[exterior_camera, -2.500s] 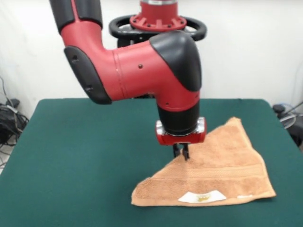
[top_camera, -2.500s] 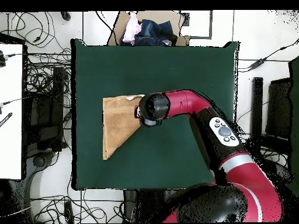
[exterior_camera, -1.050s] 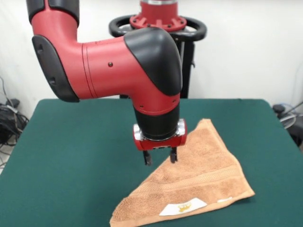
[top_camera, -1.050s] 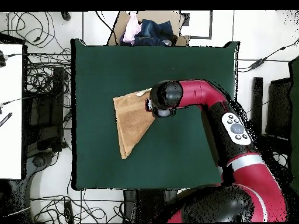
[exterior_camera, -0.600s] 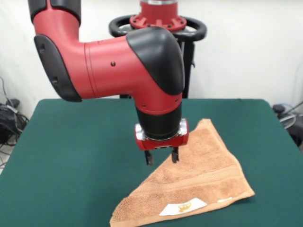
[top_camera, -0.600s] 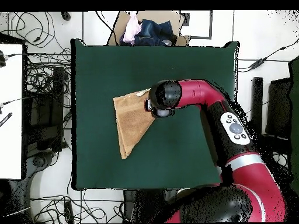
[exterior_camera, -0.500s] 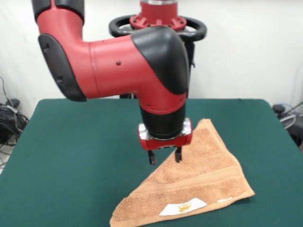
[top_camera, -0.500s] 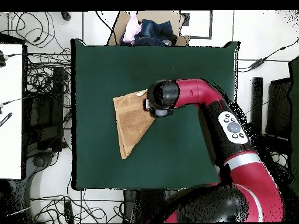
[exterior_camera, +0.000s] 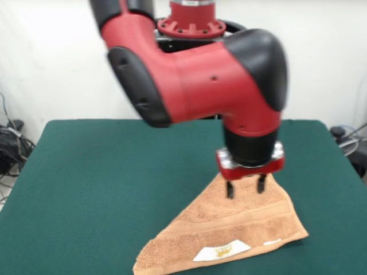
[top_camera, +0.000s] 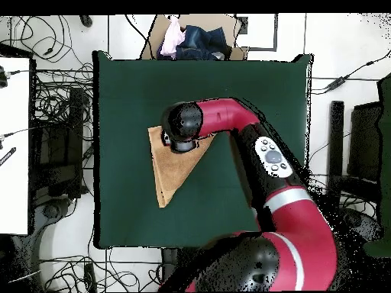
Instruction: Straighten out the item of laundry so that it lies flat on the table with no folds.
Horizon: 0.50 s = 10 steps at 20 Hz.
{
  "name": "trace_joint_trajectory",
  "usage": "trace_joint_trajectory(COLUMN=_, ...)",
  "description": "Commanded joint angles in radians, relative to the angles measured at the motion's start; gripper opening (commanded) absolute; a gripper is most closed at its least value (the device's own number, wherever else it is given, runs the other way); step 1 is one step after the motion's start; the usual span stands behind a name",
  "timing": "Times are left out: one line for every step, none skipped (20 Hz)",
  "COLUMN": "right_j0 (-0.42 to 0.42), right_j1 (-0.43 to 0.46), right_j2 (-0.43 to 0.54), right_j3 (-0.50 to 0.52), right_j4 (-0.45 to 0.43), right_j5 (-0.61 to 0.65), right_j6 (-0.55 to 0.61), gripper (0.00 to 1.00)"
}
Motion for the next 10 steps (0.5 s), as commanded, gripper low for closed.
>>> trace_joint_trajectory(right_j0=0.105, right_j1=0.003, right_j2=-0.069, right_j3=0.05, right_j4=0.043, right_j5=-0.118, right_j6=0.252, gripper=1.0)
trace_joint_trajectory(right_j0=0.111, right_j1=0.003, right_j2=-0.076, right_j3=0.05, right_j4=0.051, right_j5=-0.125, right_j6=0.259, gripper=1.0)
trace_joint_trajectory(right_j0=0.118, right_j1=0.003, right_j2=-0.082, right_j3=0.049, right_j4=0.059, right_j5=-0.132, right_j6=0.266, gripper=1.0)
trace_joint_trajectory(right_j0=0.124, right_j1=0.003, right_j2=-0.089, right_j3=0.048, right_j4=0.066, right_j5=-0.139, right_j6=0.274, gripper=1.0)
trace_joint_trajectory(right_j0=0.13, right_j1=0.004, right_j2=-0.096, right_j3=0.047, right_j4=0.074, right_j5=-0.146, right_j6=0.281, gripper=1.0)
trace_joint_trajectory(right_j0=0.141, right_j1=0.008, right_j2=-0.1, right_j3=0.044, right_j4=0.078, right_j5=-0.161, right_j6=0.299, gripper=1.0)
trace_joint_trajectory(right_j0=0.155, right_j1=0.01, right_j2=-0.11, right_j3=0.041, right_j4=0.084, right_j5=-0.177, right_j6=0.313, gripper=1.0)
trace_joint_trajectory(right_j0=0.167, right_j1=0.013, right_j2=-0.116, right_j3=0.035, right_j4=0.087, right_j5=-0.191, right_j6=0.329, gripper=1.0)
trace_joint_trajectory(right_j0=0.182, right_j1=0.018, right_j2=-0.124, right_j3=0.027, right_j4=0.09, right_j5=-0.203, right_j6=0.339, gripper=1.0)
trace_joint_trajectory(right_j0=0.198, right_j1=0.023, right_j2=-0.134, right_j3=0.013, right_j4=0.093, right_j5=-0.211, right_j6=0.345, gripper=1.0)
